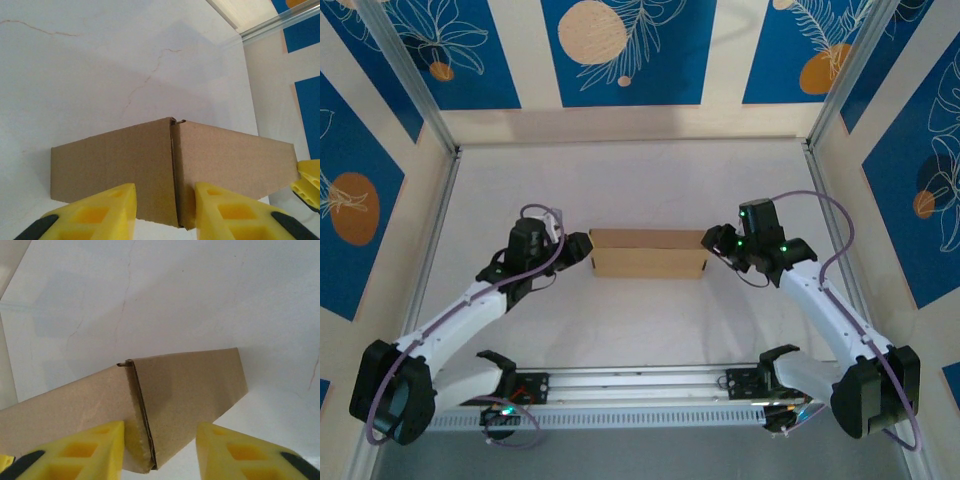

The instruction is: Fold the paper box

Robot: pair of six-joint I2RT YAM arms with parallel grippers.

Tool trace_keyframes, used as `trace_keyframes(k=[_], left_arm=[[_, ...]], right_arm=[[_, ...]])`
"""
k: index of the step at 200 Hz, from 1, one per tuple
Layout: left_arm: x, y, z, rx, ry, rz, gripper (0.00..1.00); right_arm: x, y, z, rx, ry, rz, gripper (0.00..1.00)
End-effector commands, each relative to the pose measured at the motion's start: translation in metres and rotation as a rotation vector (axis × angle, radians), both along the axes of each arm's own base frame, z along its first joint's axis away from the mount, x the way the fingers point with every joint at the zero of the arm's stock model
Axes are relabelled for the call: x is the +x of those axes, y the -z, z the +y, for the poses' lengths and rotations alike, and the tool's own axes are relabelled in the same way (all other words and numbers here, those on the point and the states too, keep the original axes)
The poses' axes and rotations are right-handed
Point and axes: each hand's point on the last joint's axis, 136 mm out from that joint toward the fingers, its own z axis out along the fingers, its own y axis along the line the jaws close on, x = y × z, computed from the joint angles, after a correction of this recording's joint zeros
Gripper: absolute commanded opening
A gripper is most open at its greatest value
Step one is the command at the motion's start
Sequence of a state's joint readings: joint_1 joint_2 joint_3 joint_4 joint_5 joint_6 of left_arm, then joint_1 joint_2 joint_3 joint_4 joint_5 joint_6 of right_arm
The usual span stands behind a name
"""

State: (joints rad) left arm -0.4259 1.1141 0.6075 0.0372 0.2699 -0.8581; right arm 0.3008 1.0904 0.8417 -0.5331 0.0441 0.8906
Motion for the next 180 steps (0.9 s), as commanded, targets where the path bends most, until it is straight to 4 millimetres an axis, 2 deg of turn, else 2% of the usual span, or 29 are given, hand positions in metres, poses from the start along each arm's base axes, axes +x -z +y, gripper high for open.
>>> trace_keyframes(k=[1,29,55,69,103,140,180], left_arm=[[-0.036,0.079,0.025,0.153,-0.033,0.273,0.33],[-0.028,0.06,0.023,0.158,-0.025,0.227,0.35],[-0.018,0.029,0.023,0.166,-0.021,0.156,0.51],[-0.012,0.012,0.022,0.17,-0.021,0.113,0.56],[0.002,-0.016,0.011,0.143,0.013,0.052,0.58],[0.008,-0.027,0.007,0.141,0.031,0.019,0.58],[0.008,-0.021,0.004,0.136,0.047,0.03,0.56]], right_arm=[[-0.031,0.052,-0.022,-0.13,0.021,0.195,0.36],[-0.025,0.038,-0.021,-0.144,0.004,0.159,0.36],[-0.019,0.02,-0.02,-0.148,-0.016,0.109,0.43],[-0.015,0.009,-0.019,-0.142,-0.025,0.076,0.47],[-0.005,-0.017,-0.009,-0.079,-0.048,-0.014,0.54],[-0.003,-0.025,-0.007,-0.063,-0.055,-0.029,0.56],[-0.002,-0.027,-0.006,-0.052,-0.068,-0.043,0.55]])
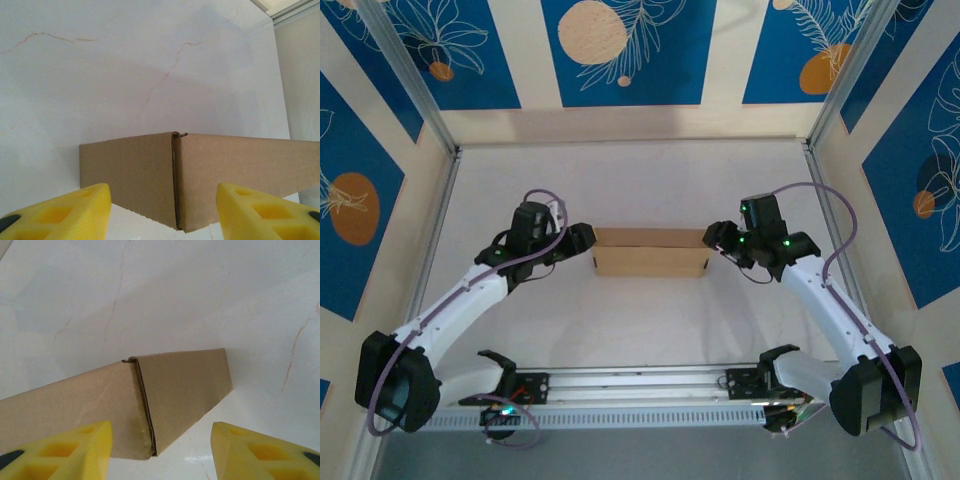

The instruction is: Fold the paper box

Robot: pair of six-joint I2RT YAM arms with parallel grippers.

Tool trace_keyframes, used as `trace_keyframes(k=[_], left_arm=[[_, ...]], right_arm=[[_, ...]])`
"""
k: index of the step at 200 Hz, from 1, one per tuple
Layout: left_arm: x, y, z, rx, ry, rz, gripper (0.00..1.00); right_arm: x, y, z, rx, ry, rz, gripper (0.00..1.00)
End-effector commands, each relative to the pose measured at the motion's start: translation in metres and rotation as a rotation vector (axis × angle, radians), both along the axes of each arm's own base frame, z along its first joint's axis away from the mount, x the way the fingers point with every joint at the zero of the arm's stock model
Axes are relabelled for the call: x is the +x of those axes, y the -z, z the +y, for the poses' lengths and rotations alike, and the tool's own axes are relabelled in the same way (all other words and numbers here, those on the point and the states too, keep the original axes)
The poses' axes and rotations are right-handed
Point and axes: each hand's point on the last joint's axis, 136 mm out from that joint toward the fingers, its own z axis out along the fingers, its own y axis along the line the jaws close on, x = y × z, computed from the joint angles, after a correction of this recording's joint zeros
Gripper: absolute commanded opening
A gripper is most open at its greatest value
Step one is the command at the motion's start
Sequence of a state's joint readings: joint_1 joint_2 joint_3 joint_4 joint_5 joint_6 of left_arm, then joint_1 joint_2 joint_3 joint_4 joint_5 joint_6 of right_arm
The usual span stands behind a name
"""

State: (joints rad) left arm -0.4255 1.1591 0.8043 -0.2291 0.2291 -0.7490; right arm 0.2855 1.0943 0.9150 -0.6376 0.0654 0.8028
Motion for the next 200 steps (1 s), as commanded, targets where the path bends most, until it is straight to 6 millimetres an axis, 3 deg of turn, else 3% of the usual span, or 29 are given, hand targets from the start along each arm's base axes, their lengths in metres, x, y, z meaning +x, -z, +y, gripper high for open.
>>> trace_keyframes(k=[1,45,85,129,168,200], left_arm=[[0.001,-0.001,-0.001,0.001,0.022,0.002,0.55],[-0.005,0.022,-0.007,-0.045,0.033,0.045,0.4],[-0.017,0.03,-0.008,-0.068,0.045,0.064,0.26],[-0.042,0.039,-0.004,-0.057,0.063,0.078,0.15],[-0.07,0.052,0.001,-0.032,0.061,0.114,0.12],[-0.09,0.062,0.006,-0.035,0.042,0.15,0.12]], right_arm=[[0.0,-0.015,0.004,0.022,-0.033,-0.037,0.55],[-0.004,0.002,0.005,0.029,-0.042,-0.004,0.48],[-0.013,0.011,0.009,0.041,-0.064,0.005,0.33],[-0.037,0.019,0.008,-0.012,-0.09,-0.072,0.13],[-0.066,0.041,0.006,-0.014,-0.067,-0.043,0.13],[-0.082,0.044,0.003,0.011,-0.049,-0.062,0.23]])
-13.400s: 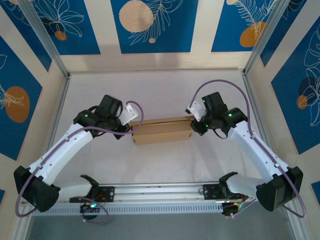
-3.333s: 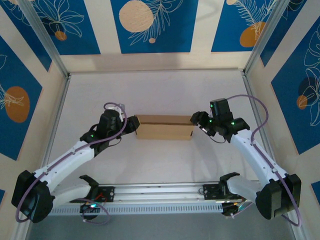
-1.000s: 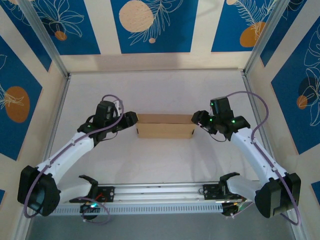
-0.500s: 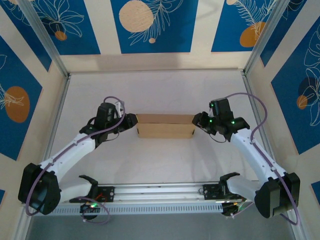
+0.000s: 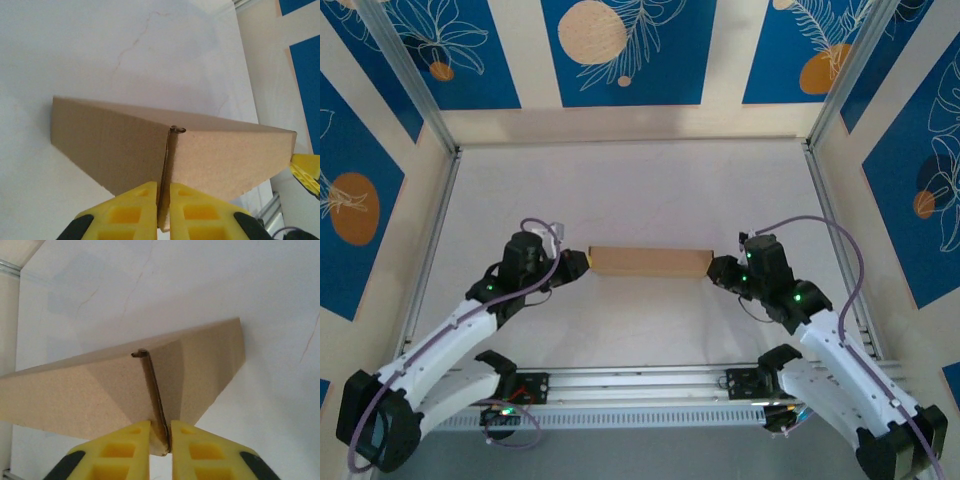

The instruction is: Fold the paper box

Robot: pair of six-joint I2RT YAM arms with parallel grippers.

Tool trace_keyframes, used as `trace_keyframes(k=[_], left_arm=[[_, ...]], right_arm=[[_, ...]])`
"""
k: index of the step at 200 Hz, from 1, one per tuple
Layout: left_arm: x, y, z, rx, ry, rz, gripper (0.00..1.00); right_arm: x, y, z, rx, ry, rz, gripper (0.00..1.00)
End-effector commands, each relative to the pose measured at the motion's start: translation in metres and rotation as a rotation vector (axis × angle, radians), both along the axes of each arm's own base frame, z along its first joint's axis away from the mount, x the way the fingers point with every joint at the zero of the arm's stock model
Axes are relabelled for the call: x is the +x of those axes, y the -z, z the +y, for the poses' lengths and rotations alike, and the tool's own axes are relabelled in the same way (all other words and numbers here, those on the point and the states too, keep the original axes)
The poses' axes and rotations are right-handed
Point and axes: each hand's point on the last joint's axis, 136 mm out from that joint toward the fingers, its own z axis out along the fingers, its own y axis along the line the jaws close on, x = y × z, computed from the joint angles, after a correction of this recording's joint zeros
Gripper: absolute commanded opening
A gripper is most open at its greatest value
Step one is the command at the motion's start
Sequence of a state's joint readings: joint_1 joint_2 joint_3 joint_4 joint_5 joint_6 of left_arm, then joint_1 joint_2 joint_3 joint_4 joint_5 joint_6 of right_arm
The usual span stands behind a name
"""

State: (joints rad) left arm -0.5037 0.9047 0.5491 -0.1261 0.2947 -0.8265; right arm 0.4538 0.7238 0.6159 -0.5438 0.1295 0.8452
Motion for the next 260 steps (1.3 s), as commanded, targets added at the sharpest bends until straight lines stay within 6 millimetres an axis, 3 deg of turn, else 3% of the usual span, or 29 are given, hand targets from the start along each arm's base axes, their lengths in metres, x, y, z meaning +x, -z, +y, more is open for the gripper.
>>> trace_keyframes(k=[1,49,92,137,172,189,222,260], left_arm=[[-0.03,0.049,0.016,0.096,-0.037,0.176,0.12],[-0.038,0.053,0.022,0.118,-0.05,0.187,0.31],[-0.003,0.036,0.02,0.247,-0.039,0.103,0.53],[0.034,0.067,0.005,0.347,-0.002,0.149,0.53],[0.044,0.09,-0.013,0.296,0.024,0.188,0.56],[0.046,0.094,-0.021,0.268,0.045,0.196,0.56],[0.047,0.104,-0.016,0.33,0.051,0.216,0.53],[0.055,0.112,0.002,0.391,-0.001,0.233,0.49]], right_arm=[[-0.021,0.028,-0.011,-0.028,0.045,0.088,0.23],[-0.027,0.028,-0.014,-0.019,0.055,0.088,0.32],[-0.01,0.021,-0.014,-0.097,-0.002,0.081,0.42],[0.025,0.054,-0.009,-0.097,-0.047,0.283,0.51],[0.046,0.074,-0.007,-0.084,-0.04,0.315,0.54],[0.051,0.083,0.004,-0.05,-0.077,0.34,0.53],[0.059,0.101,0.021,-0.007,-0.106,0.404,0.49],[0.074,0.104,0.038,-0.008,-0.113,0.391,0.45]])
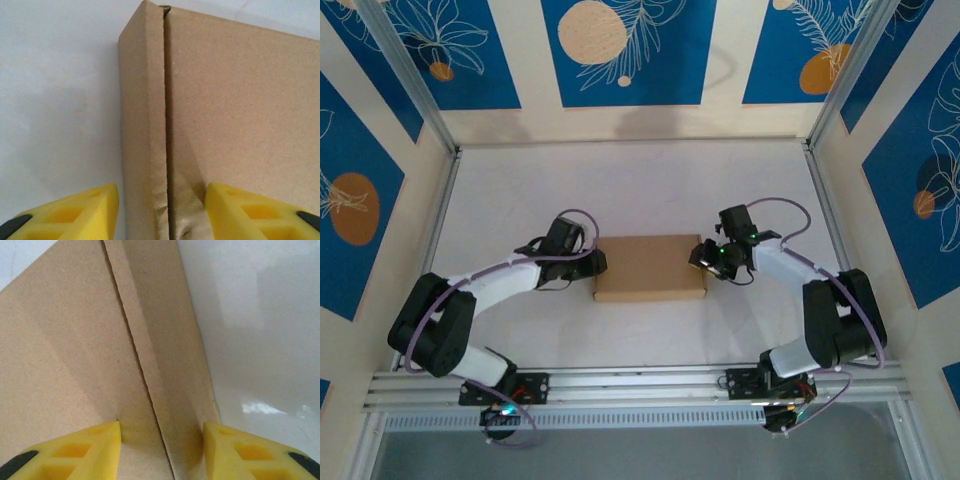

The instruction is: Fold the paper box

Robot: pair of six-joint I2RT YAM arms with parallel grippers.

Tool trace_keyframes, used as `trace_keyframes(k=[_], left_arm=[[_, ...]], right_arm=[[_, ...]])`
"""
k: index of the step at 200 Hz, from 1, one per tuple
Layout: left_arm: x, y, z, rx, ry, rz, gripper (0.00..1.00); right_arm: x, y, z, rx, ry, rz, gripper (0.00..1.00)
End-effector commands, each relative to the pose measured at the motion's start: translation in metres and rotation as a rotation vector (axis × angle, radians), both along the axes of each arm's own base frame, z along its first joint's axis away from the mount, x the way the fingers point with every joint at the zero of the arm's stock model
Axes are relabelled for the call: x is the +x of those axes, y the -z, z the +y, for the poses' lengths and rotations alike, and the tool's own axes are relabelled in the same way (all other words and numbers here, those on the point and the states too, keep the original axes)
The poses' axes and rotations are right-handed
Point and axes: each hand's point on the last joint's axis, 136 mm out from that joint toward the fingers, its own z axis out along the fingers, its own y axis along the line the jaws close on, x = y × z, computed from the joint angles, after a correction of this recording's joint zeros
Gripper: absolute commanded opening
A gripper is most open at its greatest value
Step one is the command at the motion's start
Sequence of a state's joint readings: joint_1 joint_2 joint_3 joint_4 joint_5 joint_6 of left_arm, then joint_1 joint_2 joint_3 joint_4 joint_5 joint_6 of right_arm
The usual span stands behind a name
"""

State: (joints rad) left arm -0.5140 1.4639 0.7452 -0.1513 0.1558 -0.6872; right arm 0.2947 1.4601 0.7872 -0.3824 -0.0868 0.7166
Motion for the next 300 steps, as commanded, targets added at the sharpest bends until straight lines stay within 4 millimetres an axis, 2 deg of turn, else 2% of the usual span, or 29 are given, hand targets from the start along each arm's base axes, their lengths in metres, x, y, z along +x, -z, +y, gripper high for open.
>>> trace_keyframes(k=[1,40,56,70,76,78,81,103,121,136,149,161,173,178,199,226,247,263,273,282,292,300], left_arm=[[0.004,0.009,0.009,0.05,-0.003,0.02,0.49],[0.017,0.005,0.016,0.064,-0.024,0.015,0.48],[0.02,-0.009,0.018,0.067,-0.022,-0.015,0.54],[0.026,-0.032,0.021,0.075,-0.024,-0.075,0.67],[0.028,-0.044,0.021,0.076,-0.011,-0.114,0.81],[0.029,-0.048,0.022,0.078,-0.005,-0.127,0.88],[0.03,-0.056,0.022,0.081,0.003,-0.15,0.98],[0.039,-0.116,0.033,0.139,0.025,-0.319,1.0],[0.044,-0.161,0.074,0.299,-0.089,-0.479,1.0],[0.04,-0.184,0.102,0.406,-0.149,-0.64,1.0],[0.034,-0.191,0.119,0.495,-0.156,-0.756,1.0],[0.03,-0.179,0.125,0.595,-0.094,-0.826,1.0],[0.028,-0.162,0.16,0.721,-0.247,-0.773,1.0],[0.028,-0.152,0.169,0.752,-0.262,-0.745,1.0],[0.037,-0.108,0.169,0.773,-0.138,-0.721,1.0],[0.045,-0.073,0.173,0.681,-0.147,-0.765,1.0],[0.051,-0.065,0.188,0.68,-0.26,-0.842,1.0],[0.064,-0.066,0.19,0.682,-0.283,-0.867,1.0],[0.074,-0.07,0.186,0.687,-0.261,-0.917,1.0],[0.081,-0.061,0.184,0.672,-0.243,-0.919,1.0],[0.083,-0.042,0.189,0.644,-0.257,-0.908,1.0],[0.083,-0.047,0.193,0.634,-0.284,-0.967,1.0]], right_arm=[[0.005,0.003,0.021,0.04,-0.032,0.012,0.45],[0.01,0.009,0.02,0.008,-0.014,0.049,0.44],[0.01,-0.002,0.012,-0.029,-0.006,0.011,0.53],[0.013,-0.025,0.002,-0.065,0.001,-0.062,0.67],[0.016,-0.039,-0.002,-0.068,0.003,-0.102,0.84],[0.017,-0.043,-0.003,-0.068,0.003,-0.116,0.95],[0.019,-0.051,-0.005,-0.066,0.005,-0.14,1.0],[0.029,-0.116,-0.017,-0.065,-0.009,-0.338,0.99],[0.03,-0.164,-0.025,-0.114,-0.04,-0.519,0.99],[0.031,-0.189,-0.044,-0.175,0.033,-0.634,0.99],[0.033,-0.199,-0.06,-0.239,0.086,-0.744,0.99],[0.035,-0.201,-0.06,-0.298,0.002,-0.878,0.99],[0.037,-0.195,-0.065,-0.385,-0.052,-0.972,0.99],[0.039,-0.193,-0.07,-0.413,-0.044,-1.0,0.99],[0.043,-0.177,-0.074,-0.478,-0.112,-1.089,0.99],[0.051,-0.128,-0.101,-0.547,-0.034,-1.051,0.99],[0.053,-0.091,-0.126,-0.55,0.048,-0.984,0.99],[0.052,-0.073,-0.13,-0.513,0.032,-1.027,0.99],[0.057,-0.077,-0.133,-0.472,0.054,-1.09,0.99],[0.061,-0.078,-0.13,-0.415,0.032,-1.117,0.99],[0.069,-0.075,-0.134,-0.363,0.053,-1.11,0.99],[0.074,-0.067,-0.135,-0.343,0.055,-1.097,0.99]])
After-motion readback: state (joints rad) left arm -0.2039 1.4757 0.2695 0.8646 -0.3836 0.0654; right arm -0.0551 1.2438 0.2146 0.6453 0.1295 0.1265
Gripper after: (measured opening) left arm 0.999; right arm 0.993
